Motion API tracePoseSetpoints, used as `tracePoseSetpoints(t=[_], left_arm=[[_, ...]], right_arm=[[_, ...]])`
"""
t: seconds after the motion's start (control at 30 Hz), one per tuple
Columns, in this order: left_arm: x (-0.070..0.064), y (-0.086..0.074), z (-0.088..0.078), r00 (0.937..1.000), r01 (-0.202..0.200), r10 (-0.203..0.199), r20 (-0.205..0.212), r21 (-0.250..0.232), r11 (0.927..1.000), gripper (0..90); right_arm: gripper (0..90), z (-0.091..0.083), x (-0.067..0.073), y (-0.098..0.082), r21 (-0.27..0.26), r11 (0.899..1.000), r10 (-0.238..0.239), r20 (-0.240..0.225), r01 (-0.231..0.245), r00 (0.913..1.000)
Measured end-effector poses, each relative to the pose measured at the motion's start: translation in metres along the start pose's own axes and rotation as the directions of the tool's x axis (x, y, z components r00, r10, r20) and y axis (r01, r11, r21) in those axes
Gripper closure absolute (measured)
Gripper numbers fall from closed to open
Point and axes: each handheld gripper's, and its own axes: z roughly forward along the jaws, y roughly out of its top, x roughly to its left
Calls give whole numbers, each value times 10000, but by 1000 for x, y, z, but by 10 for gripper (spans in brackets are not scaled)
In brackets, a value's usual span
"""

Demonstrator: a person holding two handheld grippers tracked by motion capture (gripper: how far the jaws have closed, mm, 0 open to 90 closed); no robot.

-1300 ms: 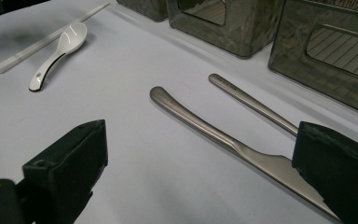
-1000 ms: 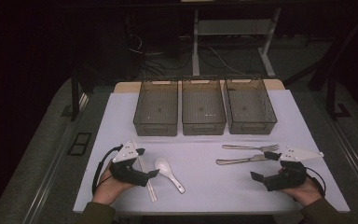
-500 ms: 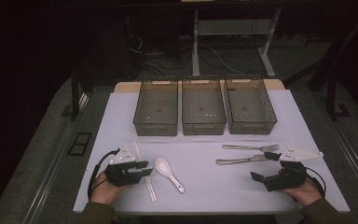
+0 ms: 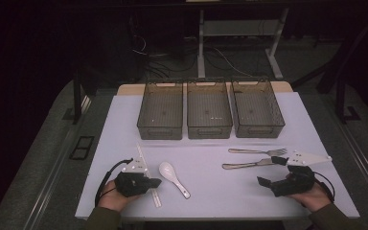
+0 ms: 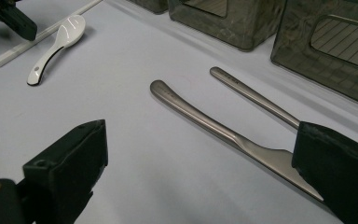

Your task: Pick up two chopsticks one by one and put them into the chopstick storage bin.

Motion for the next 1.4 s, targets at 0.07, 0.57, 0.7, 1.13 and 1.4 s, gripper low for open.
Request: tracePoseSetpoints(t=[0.07,0.57,0.7,1.13,1.4], left_arm=[[-3,1,3,9997,-123,121,204,92,9999,885],[-13,-2,4,9988,-419,396,292,826,9957,888],[-14,-5,2,9990,-384,363,268,853,9956,888],[-15,-17,-10,9999,-95,89,81,846,9964,888],[-3,-10,-25,9964,488,-507,-674,-305,9983,731]], right_arm=[[35,0,0,0,-3,10000,4,0,-4,10000],[35,-1,-1,0,1,10000,17,19,-17,10000],[35,0,-1,0,4,10000,25,19,-25,10000],[35,0,-1,0,6,10000,37,27,-37,10000],[35,0,-1,0,8,10000,62,20,-62,10000]])
